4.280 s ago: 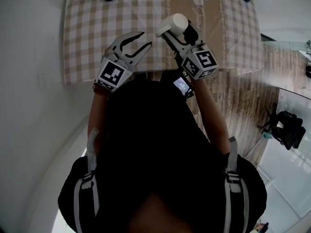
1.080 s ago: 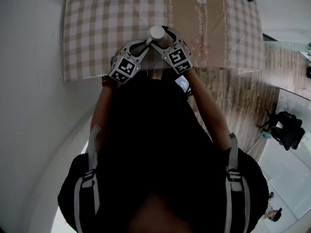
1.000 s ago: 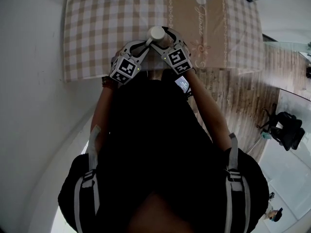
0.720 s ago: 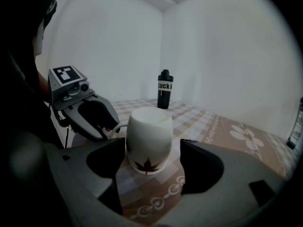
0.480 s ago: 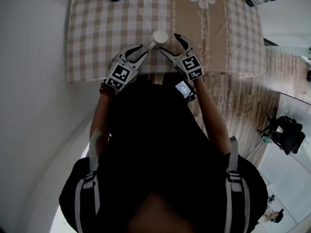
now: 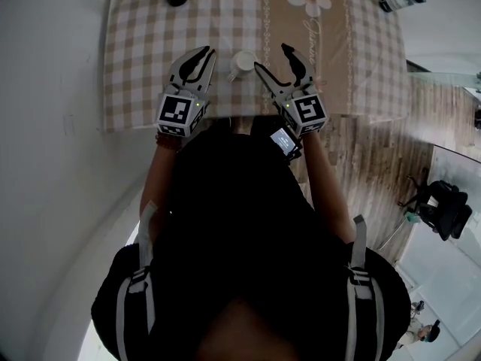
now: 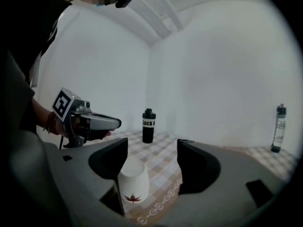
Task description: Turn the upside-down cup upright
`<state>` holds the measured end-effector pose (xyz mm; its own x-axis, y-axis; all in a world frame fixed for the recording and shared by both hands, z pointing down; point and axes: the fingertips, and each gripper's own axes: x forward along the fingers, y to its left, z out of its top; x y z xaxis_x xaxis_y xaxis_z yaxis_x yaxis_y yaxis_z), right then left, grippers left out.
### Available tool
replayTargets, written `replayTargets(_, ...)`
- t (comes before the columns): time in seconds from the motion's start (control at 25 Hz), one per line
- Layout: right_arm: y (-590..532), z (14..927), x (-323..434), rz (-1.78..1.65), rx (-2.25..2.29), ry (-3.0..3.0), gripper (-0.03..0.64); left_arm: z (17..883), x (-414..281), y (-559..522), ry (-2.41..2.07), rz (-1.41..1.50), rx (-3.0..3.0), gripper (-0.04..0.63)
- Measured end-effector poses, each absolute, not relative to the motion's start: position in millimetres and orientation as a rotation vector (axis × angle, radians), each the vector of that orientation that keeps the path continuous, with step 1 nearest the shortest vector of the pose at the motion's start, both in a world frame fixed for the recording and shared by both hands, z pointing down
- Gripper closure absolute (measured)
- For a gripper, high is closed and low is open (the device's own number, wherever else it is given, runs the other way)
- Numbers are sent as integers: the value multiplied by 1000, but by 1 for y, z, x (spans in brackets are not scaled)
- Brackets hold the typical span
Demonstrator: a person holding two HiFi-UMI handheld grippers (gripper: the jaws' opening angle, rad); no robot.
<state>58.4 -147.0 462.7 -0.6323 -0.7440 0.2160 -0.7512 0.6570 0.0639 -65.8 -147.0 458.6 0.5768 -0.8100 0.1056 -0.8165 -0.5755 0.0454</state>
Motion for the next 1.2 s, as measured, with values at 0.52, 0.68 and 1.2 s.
replayTargets(0.52, -146, 423, 83, -181, 1461, -2603, 609, 442, -52, -152, -1551, 82, 2668, 597)
replayTargets(0.68, -141, 430, 84, -183, 1448, -2573, 617, 444, -50, -148, -1549, 95, 2666, 597)
replayTargets(1.2, -137, 431, 82, -206, 1433, -2579, 617, 453, -46, -147, -1539, 152, 2675, 597)
